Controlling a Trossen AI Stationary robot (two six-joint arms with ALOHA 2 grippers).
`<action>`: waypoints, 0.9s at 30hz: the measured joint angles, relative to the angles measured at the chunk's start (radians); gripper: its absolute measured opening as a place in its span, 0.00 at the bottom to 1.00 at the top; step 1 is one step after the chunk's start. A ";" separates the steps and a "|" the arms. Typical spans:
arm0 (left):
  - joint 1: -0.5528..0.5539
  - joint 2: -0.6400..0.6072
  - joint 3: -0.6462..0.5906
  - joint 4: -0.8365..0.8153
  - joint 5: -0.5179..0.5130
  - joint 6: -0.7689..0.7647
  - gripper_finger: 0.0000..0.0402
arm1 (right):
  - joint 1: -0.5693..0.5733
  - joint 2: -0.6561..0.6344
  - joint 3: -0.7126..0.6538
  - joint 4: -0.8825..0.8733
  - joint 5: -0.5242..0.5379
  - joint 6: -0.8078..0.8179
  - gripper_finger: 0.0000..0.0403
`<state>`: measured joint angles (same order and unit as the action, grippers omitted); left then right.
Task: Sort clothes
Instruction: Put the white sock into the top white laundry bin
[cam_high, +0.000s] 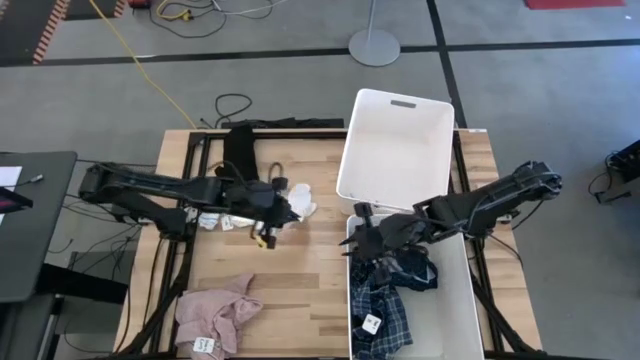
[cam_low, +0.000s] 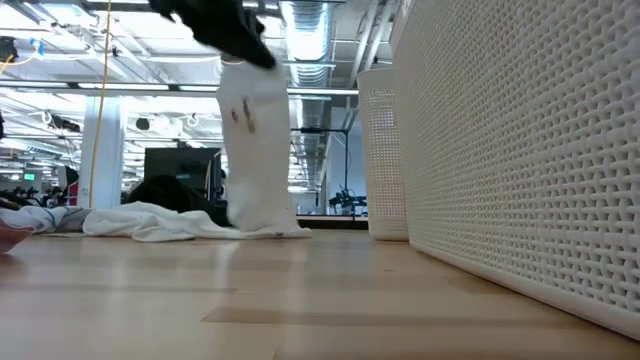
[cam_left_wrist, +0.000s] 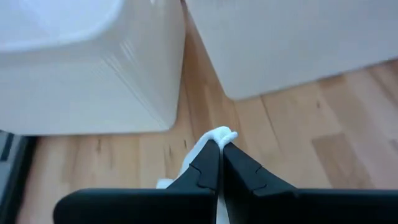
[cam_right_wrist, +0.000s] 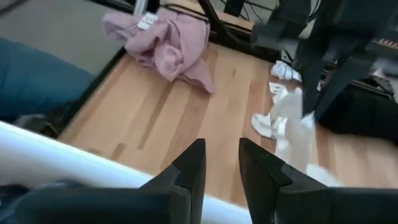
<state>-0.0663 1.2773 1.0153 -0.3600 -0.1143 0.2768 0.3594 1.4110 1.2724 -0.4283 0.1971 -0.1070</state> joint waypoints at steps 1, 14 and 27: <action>-0.004 -0.021 0.000 -0.001 0.000 0.000 0.00 | -0.001 0.015 0.000 0.009 0.004 -0.010 0.30; -0.079 -0.153 0.000 -0.018 0.043 -0.002 0.00 | -0.109 0.178 0.000 0.241 0.023 -0.070 0.60; -0.162 -0.152 0.106 -0.014 0.011 0.081 0.00 | -0.138 0.235 -0.001 0.364 -0.018 -0.078 0.61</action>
<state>-0.2284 1.1251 1.1212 -0.3739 -0.1028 0.3580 0.2211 1.6463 1.2713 -0.0647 0.1788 -0.1848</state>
